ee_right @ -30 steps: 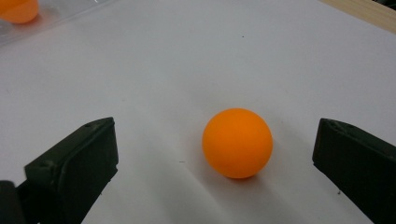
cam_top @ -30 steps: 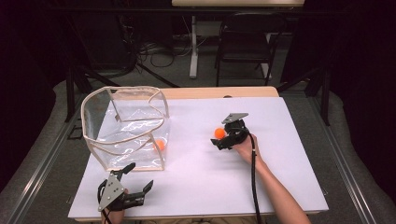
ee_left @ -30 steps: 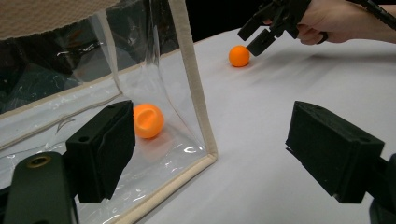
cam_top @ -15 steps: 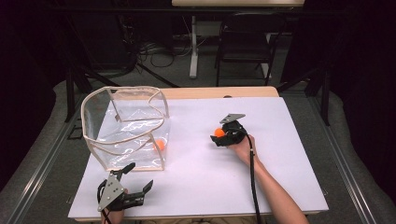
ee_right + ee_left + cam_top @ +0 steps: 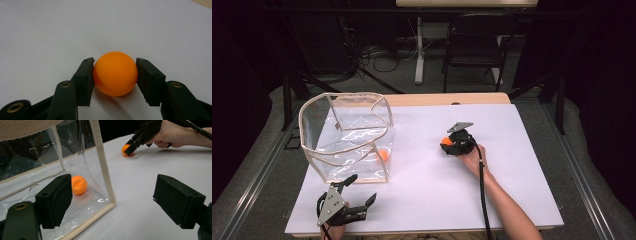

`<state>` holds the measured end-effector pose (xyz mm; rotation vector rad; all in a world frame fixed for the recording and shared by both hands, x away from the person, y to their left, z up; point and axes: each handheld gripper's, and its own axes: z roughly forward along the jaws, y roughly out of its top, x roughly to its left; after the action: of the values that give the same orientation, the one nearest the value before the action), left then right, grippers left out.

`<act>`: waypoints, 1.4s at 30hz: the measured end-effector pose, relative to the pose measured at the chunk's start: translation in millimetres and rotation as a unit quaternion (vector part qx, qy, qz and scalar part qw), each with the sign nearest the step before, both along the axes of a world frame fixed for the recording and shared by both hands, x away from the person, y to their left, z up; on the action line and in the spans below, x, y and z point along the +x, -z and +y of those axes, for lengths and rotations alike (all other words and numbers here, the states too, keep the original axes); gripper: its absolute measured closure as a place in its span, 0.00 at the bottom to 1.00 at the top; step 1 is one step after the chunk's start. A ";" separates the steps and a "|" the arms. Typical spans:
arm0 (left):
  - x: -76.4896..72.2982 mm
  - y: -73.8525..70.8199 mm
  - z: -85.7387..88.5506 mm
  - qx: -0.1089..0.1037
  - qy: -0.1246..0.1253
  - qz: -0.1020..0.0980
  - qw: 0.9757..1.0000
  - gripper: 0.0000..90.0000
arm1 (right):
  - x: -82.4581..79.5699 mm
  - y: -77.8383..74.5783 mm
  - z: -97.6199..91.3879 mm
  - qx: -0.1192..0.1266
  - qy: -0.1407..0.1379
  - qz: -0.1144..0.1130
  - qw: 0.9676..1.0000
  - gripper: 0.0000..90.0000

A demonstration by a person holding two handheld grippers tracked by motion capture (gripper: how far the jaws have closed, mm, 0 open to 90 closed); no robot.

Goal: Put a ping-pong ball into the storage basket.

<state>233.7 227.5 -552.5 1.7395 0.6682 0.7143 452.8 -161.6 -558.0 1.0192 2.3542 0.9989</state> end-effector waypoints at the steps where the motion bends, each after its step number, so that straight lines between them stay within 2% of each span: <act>1: 0.0 0.0 0.0 0.000 0.000 0.000 1.000 0.17 | 0.2 -0.2 -0.1 -0.001 -0.001 -0.001 1.000 0.56; 18: 0.4 0.0 -0.3 -0.001 0.000 0.001 1.000 0.17 | -4.6 -9.9 -1.1 0.007 -0.007 -0.016 1.000 0.56; 22: 0.8 -0.2 -0.2 -0.002 -0.002 0.000 1.000 0.17 | -6.8 -15.1 -2.4 0.006 -0.012 -0.022 1.000 0.57; 24: 1.2 -0.5 -0.6 0.000 -0.002 -0.001 1.000 0.17 | -7.4 -18.7 -2.9 0.010 -0.015 -0.016 1.000 0.57; 29: -0.5 -1.0 0.0 0.001 -0.002 -0.003 1.000 0.17 | -11.7 -29.2 -4.6 0.019 -0.016 -0.028 0.999 0.57; 42: 0.1 -0.4 0.6 -0.001 0.000 -0.002 1.000 0.17 | -17.9 -38.0 1.6 0.008 -0.039 -0.024 0.999 0.57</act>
<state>233.7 228.1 -552.1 1.7351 0.6666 0.7162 434.9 -160.0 -520.0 0.9063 2.3660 1.0608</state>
